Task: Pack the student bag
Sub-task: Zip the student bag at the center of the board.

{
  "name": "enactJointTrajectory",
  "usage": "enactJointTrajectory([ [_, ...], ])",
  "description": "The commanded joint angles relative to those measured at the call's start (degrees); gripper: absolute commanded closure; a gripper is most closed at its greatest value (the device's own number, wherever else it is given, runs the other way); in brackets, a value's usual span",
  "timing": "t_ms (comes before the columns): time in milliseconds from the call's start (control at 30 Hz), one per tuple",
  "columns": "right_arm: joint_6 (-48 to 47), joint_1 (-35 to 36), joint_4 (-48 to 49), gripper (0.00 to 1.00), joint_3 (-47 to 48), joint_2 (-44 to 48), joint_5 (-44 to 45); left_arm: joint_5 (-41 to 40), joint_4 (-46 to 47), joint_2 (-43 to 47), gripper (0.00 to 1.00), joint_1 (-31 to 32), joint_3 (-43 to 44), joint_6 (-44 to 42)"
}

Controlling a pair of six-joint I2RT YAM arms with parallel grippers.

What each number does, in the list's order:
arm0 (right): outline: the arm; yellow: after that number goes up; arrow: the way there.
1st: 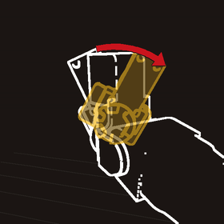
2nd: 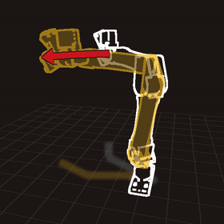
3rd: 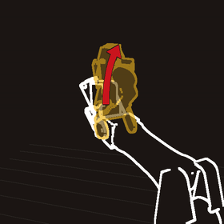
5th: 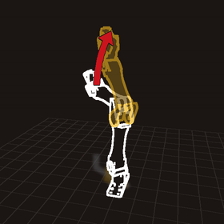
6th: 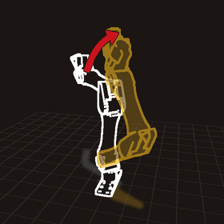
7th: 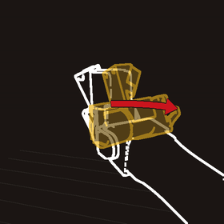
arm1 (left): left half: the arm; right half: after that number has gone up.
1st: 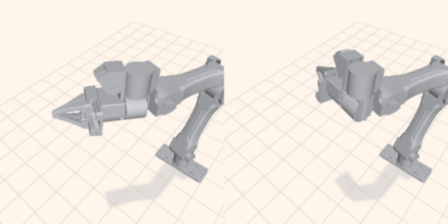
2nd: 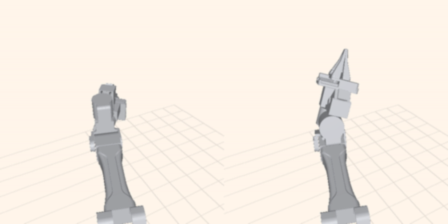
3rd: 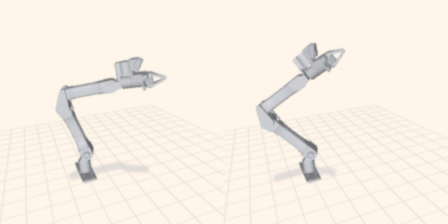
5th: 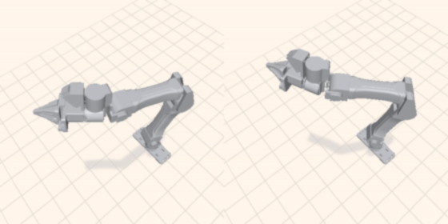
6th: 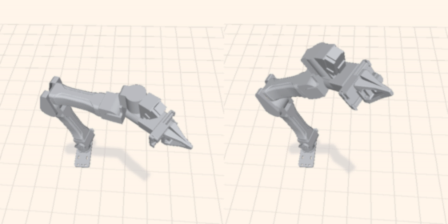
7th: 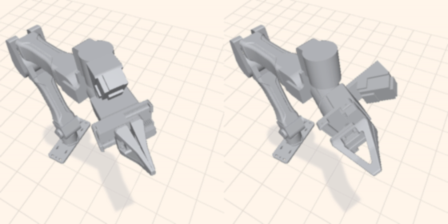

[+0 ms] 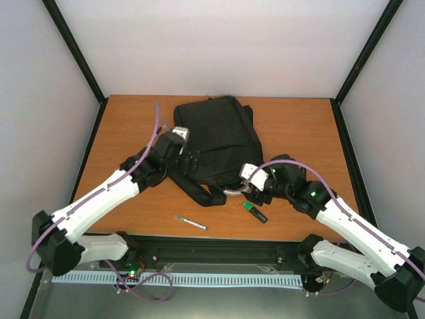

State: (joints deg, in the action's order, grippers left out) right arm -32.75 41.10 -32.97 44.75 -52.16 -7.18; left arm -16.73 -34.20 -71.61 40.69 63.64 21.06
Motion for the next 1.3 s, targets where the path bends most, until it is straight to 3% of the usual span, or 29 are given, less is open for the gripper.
enactJointTrajectory([
  [0,4.51,-2.91,-1.44,0.11,0.07,1.25,-3.98,0.97,4.37,7.09,0.0,-0.39,-7.09,3.41],
  [133,7.37,-7.64,1.56,0.01,-0.28,-1.58,-9.75,-4.52,2.0,8.3,0.0,-0.34,-11.73,11.93],
  [200,8.84,-11.37,5.89,0.0,0.41,-7.54,-14.72,-12.19,-3.22,3.12,0.0,-0.39,-13.69,21.01],
  [333,10.6,-12.27,6.1,0.0,7.49,-18.33,-16.73,-6.06,0.82,-0.97,0.0,-0.34,-15.8,13.88],
  [367,10.98,-12.28,5.46,0.0,9.54,-20.66,-17.3,-4.17,4.27,0.23,0.05,-0.34,-18.52,12.39],
  [467,11.95,-12.28,2.59,0.13,16.12,-29.12,-17.57,2.91,14.93,4.16,0.3,-0.34,-25.46,9.28],
  [567,13.15,-12.32,1.47,0.19,19.44,-36.07,-17.41,4.58,20.13,5.39,0.43,-0.34,-29.99,9.99],
  [733,17.87,-14.28,2.11,0.23,21.58,-44.33,-3.76,1.52,26.87,2.13,0.43,-0.37,-33.56,9.68],
  [933,19.59,-23.02,2.71,0.27,23.34,-52.2,-3.39,2.93,34.23,-5.26,0.47,-0.34,-33.22,3.88],
  [1100,17.84,-23.55,4.08,0.27,22.21,-52.34,-0.69,2.65,37.38,-10.08,0.51,-0.34,-32.81,0.93],
  [1267,16.49,-23.53,5.18,0.27,21.99,-49.92,3.6,4.21,39.86,-6.09,0.51,-0.35,-36.82,0.94],
])
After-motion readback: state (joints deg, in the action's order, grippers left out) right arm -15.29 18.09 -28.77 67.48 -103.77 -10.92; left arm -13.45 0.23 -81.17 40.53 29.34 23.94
